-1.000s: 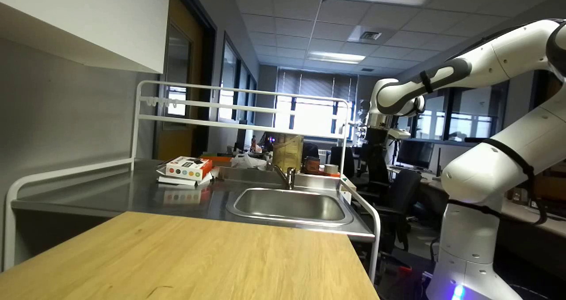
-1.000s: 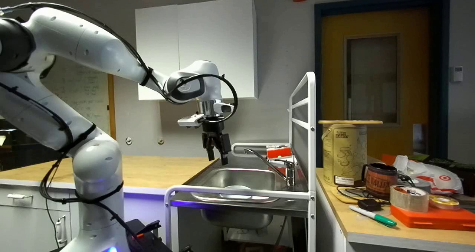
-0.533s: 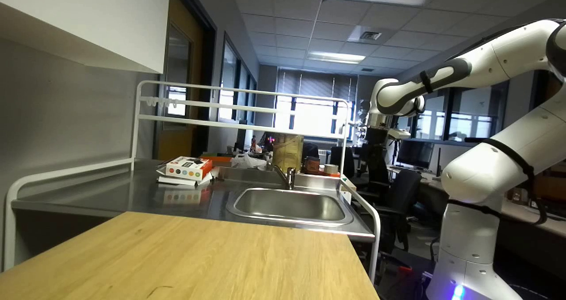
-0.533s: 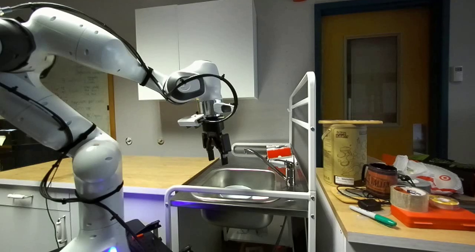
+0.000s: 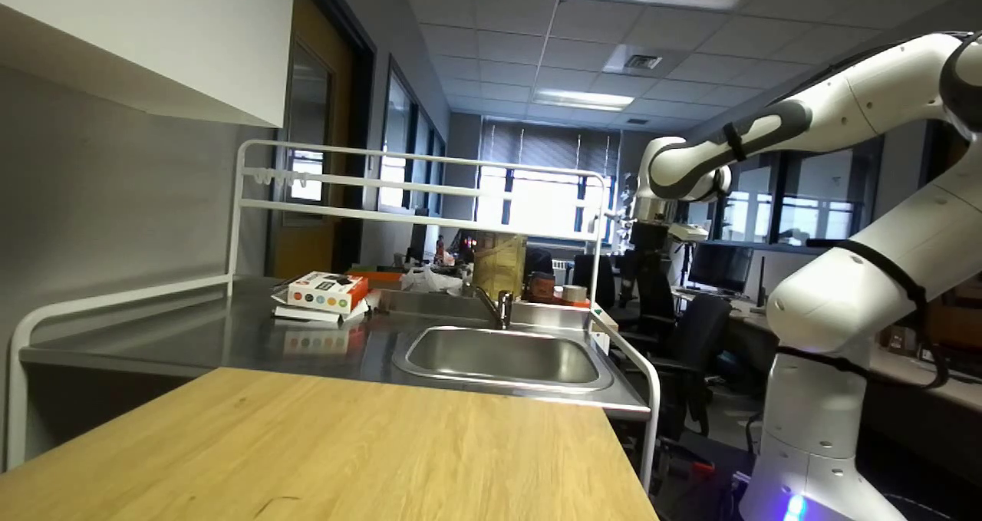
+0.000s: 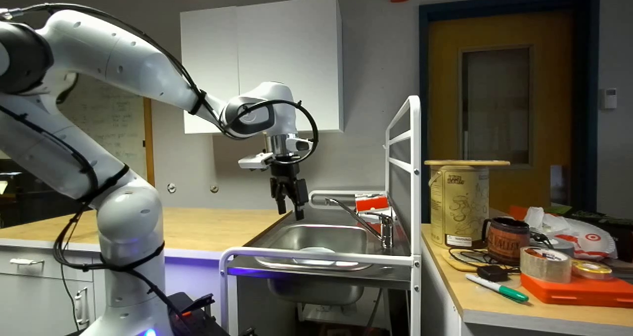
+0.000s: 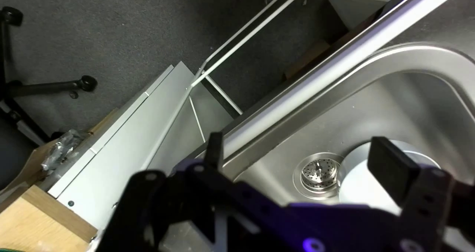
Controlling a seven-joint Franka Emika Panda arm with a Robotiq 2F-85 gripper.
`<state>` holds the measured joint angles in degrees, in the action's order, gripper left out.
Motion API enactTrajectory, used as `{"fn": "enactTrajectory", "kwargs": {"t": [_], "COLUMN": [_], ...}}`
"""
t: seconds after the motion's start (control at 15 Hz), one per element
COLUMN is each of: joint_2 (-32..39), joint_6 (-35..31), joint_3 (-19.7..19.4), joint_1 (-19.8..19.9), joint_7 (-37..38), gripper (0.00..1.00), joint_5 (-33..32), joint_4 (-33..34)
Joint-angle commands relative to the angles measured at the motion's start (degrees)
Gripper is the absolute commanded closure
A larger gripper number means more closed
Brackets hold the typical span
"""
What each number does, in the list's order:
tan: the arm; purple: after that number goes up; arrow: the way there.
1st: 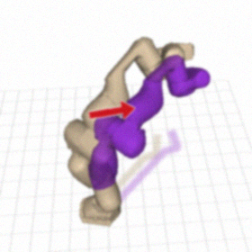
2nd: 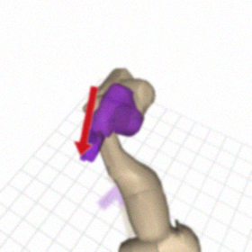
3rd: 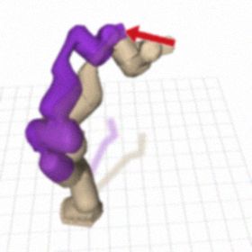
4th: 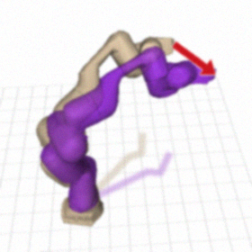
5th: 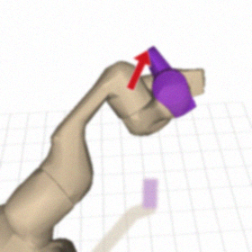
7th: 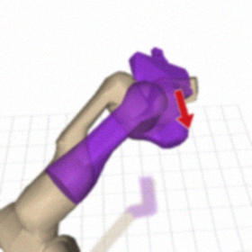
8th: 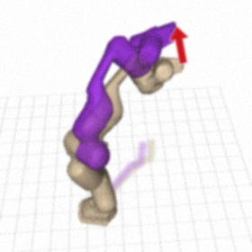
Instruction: Move the faucet to the right
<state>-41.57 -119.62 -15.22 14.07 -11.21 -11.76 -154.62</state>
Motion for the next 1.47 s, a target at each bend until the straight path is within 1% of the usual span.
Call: {"fn": "enactTrajectory", "kwargs": {"t": [0.0, 0.2, 0.53, 1.0, 1.13, 1.4], "joint_2": [5.25, 9.14, 17.57, 32.13, 36.48, 46.49], "joint_6": [1.55, 2.24, 3.60, 7.86, 8.94, 12.24], "joint_3": [2.26, 4.91, 9.32, 12.21, 13.04, 14.07], "joint_1": [-2.00, -3.84, -5.80, -7.99, -8.54, -10.24], "joint_7": [3.23, 7.84, 18.80, 33.78, 39.14, 50.98], "gripper": [0.00, 0.00, 0.00, 0.00, 0.00, 0.00], "joint_5": [2.90, 6.29, 11.88, 21.29, 21.83, 20.10], "joint_4": [5.50, 10.43, 20.52, 36.90, 42.04, 54.13]}}
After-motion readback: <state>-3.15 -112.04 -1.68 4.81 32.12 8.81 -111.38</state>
